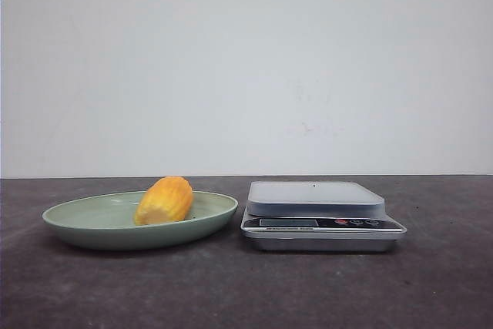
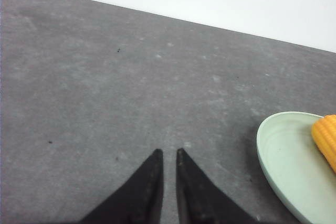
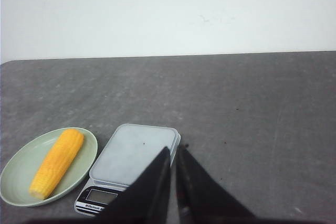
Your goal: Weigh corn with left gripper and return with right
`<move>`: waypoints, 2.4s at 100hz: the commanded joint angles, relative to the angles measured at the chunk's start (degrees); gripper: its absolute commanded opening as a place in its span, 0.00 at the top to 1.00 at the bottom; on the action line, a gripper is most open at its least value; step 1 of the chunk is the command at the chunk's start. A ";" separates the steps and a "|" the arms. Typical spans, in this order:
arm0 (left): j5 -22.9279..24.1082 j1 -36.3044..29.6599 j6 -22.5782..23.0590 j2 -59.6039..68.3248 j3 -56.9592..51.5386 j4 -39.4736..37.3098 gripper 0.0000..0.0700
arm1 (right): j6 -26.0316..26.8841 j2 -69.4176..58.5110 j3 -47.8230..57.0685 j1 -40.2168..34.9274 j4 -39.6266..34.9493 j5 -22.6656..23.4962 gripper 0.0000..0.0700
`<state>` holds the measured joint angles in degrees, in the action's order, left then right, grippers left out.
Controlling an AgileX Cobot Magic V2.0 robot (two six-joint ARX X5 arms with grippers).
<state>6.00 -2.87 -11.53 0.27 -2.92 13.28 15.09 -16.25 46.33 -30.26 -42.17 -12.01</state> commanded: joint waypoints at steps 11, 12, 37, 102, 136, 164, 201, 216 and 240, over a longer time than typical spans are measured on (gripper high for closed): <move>-0.04 0.02 0.52 -0.09 0.98 0.39 1.00 | 0.59 -0.07 0.50 -0.24 0.59 -0.02 0.98; -0.04 0.02 0.52 -0.09 0.98 0.39 1.00 | 0.59 -0.07 0.50 -0.24 0.59 -0.02 0.98; -0.04 0.02 0.55 -0.09 0.98 0.39 1.00 | 0.59 -0.07 0.50 -0.24 0.59 -0.02 0.98; -0.04 0.02 0.52 -0.09 0.98 0.39 1.00 | -9.11 13.84 -28.61 24.81 29.44 3.19 0.98; -0.04 0.02 0.52 -0.09 0.98 0.39 1.00 | -14.64 16.02 -42.12 25.31 31.95 4.50 0.98; -0.07 0.02 0.52 -0.09 0.98 0.39 1.00 | -14.49 16.02 -45.59 25.31 32.09 9.44 0.98; -0.04 0.02 0.52 -0.09 0.98 0.39 1.00 | -14.47 16.02 -45.59 25.31 33.18 9.42 0.98; -0.04 0.02 0.52 -0.09 0.98 0.39 1.00 | -14.47 16.02 -45.59 25.31 33.18 9.42 0.98; -0.04 0.02 0.52 -0.09 0.98 0.39 1.00 | -14.47 16.02 -45.59 25.31 33.18 9.42 0.98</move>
<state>6.00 -2.87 -11.51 0.27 -2.92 13.26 1.21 -0.36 0.99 -4.91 -9.74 -2.61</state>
